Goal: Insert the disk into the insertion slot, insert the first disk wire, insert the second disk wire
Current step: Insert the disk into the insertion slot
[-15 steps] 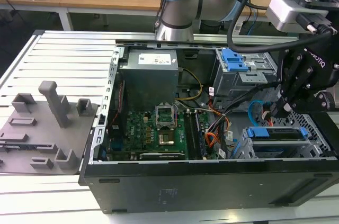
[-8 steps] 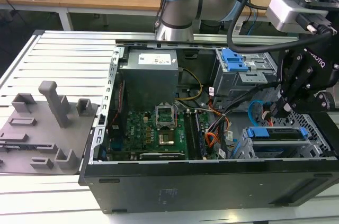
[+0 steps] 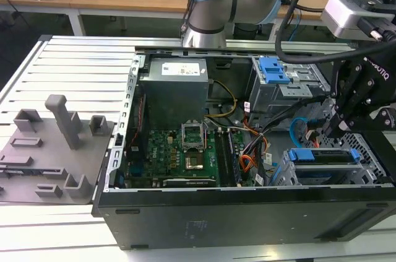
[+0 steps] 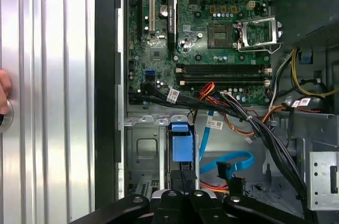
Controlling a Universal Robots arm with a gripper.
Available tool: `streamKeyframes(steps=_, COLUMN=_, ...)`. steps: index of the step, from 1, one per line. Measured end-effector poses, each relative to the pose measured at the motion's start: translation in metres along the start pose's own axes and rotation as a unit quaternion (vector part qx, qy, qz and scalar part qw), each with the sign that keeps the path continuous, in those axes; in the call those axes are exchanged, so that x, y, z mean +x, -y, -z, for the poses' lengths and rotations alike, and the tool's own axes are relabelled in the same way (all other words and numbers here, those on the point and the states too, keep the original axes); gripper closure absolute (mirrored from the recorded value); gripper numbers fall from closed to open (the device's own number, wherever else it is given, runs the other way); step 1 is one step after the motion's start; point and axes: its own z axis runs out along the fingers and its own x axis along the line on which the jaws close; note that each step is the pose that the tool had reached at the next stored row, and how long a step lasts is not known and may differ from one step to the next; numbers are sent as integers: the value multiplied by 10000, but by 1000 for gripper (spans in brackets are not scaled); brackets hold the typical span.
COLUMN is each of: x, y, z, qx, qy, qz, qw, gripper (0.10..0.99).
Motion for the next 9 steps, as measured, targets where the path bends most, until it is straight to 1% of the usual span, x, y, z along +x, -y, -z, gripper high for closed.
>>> streamKeyframes(steps=5, x=-1, y=19, z=-54, qx=-1, qy=1, qz=0, qw=10000, gripper=980)
streamKeyframes(steps=7, x=-1, y=30, z=-104, qx=-2, qy=0, qz=0, qw=10000, gripper=980)
streamKeyframes(steps=9, x=-1, y=34, z=-136, qx=-2, qy=0, qz=0, qw=10000, gripper=980)
